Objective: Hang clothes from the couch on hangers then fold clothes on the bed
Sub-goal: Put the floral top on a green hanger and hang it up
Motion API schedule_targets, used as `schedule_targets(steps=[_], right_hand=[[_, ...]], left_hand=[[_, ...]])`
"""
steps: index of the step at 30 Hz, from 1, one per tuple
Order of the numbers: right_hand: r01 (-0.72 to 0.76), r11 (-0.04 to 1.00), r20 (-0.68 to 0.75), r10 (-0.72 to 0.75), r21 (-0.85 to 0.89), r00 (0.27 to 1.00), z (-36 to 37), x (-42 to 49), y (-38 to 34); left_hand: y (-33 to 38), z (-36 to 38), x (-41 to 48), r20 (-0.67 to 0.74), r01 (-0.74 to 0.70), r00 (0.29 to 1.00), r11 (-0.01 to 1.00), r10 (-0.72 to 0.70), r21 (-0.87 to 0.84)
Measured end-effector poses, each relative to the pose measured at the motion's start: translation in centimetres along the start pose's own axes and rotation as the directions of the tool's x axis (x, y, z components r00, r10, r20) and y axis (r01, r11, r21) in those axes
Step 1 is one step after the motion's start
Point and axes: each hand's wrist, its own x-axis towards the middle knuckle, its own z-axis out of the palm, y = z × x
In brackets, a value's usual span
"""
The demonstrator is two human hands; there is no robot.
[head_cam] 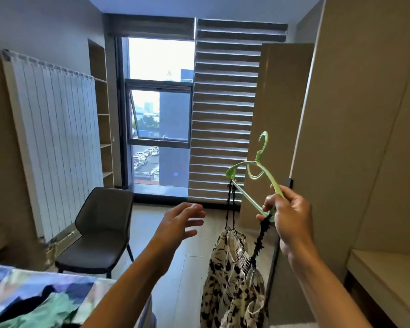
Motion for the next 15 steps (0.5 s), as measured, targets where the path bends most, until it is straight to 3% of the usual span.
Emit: schedule_targets(steps=[6, 15], right_hand=[[0.007, 1.000, -0.028, -0.007, -0.011, 1.000, 4.5, 13.8, 6.0], [0.019, 1.000, -0.171, -0.021, -0.011, 0.985, 11.8, 37.7, 17.2]], left_hand=[[-3.2, 1.1, 16.5, 0.024, -0.005, 1.000, 0.999, 0.006, -0.038], [-9.5, 4.7, 45.8, 0.181, 0.070, 0.982, 0.989, -0.046, -0.128]])
